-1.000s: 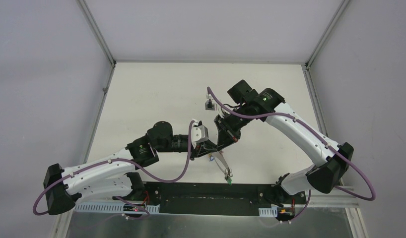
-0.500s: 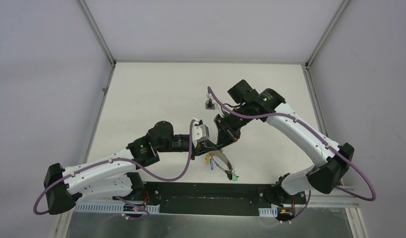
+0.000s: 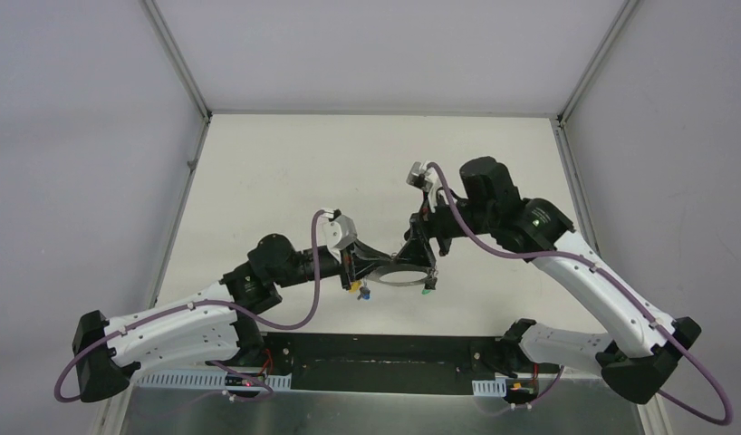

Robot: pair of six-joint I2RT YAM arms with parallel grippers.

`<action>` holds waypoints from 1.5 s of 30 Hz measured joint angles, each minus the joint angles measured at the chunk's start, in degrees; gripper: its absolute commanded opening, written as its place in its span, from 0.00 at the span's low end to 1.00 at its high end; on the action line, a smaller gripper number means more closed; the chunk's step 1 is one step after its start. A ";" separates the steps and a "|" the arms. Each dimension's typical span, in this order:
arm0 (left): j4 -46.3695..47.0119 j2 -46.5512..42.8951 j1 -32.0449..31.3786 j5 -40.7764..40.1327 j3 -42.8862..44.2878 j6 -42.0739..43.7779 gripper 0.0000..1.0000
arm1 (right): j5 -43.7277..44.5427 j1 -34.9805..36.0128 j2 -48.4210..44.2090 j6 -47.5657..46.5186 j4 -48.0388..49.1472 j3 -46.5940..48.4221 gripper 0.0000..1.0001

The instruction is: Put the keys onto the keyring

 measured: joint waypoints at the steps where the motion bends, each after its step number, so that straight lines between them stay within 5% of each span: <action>1: 1.66 -0.26 0.00 -0.15 -0.59 -0.81 0.00 | 0.61 -0.07 -1.27 0.66 1.64 -0.81 0.68; 10: 16.04 -0.92 -0.02 -2.34 -5.97 -6.45 0.00 | 2.86 -1.11 -6.14 4.68 11.23 -4.68 0.60; 24: 18.95 -3.65 0.00 -2.38 -6.64 -7.32 0.00 | 1.62 -5.29 -7.98 5.88 16.33 -6.78 0.49; 38: 20.24 -3.76 -0.02 -2.54 -7.02 -8.52 0.00 | -17.79 -8.28 -7.54 7.08 24.28 -12.68 0.57; 45: 20.57 -3.65 -0.02 -2.54 -7.02 -8.79 0.00 | -21.07 -8.28 -9.70 10.01 30.45 -15.26 0.36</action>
